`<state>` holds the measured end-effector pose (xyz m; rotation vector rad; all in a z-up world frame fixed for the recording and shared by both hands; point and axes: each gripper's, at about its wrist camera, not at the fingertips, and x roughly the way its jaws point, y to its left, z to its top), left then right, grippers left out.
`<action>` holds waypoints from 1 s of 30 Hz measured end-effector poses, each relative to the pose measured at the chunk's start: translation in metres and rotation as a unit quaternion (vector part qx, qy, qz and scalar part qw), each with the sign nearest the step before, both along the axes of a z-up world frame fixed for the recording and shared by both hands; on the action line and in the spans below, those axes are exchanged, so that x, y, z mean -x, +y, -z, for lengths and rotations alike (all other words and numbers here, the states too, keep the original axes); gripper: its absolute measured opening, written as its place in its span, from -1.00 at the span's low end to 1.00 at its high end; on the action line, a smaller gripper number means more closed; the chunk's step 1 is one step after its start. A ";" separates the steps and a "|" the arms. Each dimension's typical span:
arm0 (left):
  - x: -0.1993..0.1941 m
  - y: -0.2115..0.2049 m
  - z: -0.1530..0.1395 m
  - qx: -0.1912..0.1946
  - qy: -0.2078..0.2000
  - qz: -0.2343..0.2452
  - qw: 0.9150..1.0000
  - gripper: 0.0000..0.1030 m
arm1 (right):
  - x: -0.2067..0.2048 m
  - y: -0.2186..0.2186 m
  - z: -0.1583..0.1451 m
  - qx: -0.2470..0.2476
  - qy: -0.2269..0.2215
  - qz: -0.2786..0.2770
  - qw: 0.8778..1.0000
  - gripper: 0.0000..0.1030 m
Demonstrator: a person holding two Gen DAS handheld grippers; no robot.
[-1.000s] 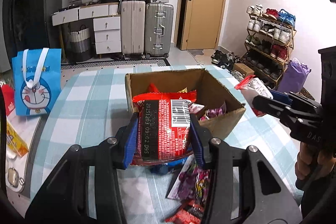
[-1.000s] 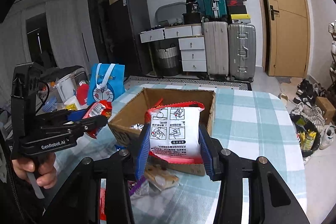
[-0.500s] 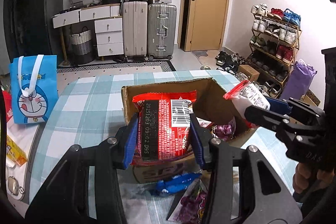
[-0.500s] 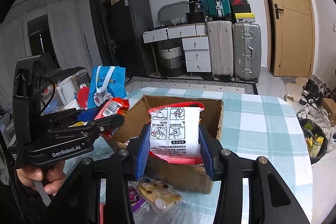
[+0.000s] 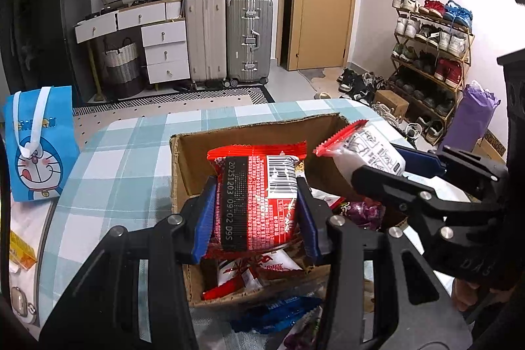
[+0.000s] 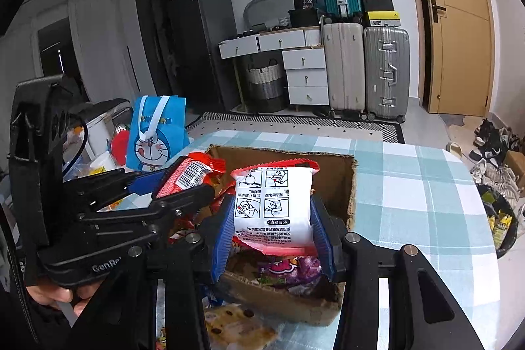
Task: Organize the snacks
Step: 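Carry the white packet and red wafer packet over the cardboard box with both tools, then open both tools to drop the packets into the box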
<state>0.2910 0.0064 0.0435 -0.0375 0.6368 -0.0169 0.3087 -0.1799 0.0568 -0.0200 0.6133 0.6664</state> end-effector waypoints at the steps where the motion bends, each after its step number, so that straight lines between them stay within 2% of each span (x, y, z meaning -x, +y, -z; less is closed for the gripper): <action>1: -0.001 0.000 0.003 0.000 0.002 -0.001 1.000 -0.18 | -0.003 0.002 0.002 0.004 0.000 0.000 1.000 -0.14; 11: -0.016 0.001 0.026 -0.001 0.016 0.001 1.000 -0.18 | -0.010 0.003 0.014 0.014 0.009 -0.002 1.000 -0.14; 21: -0.020 -0.005 0.026 -0.004 0.017 -0.001 1.000 -0.18 | -0.008 0.003 0.017 0.022 0.008 -0.002 1.000 -0.13; 23: -0.018 -0.003 0.025 0.004 0.016 0.001 1.000 -0.17 | -0.008 0.003 0.017 0.020 0.010 -0.003 1.000 -0.04; 24: -0.016 -0.002 0.023 0.009 0.016 0.002 1.000 -0.12 | -0.007 0.002 0.016 0.019 0.007 -0.004 1.000 -0.02; 25: -0.013 0.001 0.020 0.011 0.014 0.002 1.000 0.04 | -0.004 0.000 0.013 0.017 0.001 -0.004 1.000 0.03; 26: -0.009 0.002 0.018 0.012 0.011 0.000 1.000 0.16 | -0.002 -0.002 0.011 0.016 -0.003 -0.002 1.000 0.18; 27: -0.005 0.003 0.015 0.011 0.007 -0.004 1.000 0.42 | 0.000 -0.004 0.010 0.014 -0.005 0.000 1.000 0.29; 28: 0.001 0.006 0.011 0.012 0.001 -0.006 1.000 0.64 | 0.003 -0.008 0.007 0.010 -0.007 0.005 1.000 0.53; 29: 0.008 0.007 0.008 0.012 -0.006 -0.007 1.000 0.67 | 0.007 -0.012 0.005 0.006 -0.009 0.010 1.000 0.71; 30: 0.016 0.009 0.004 0.012 -0.010 -0.007 1.000 0.67 | 0.011 -0.015 0.003 0.003 -0.011 0.012 1.000 0.77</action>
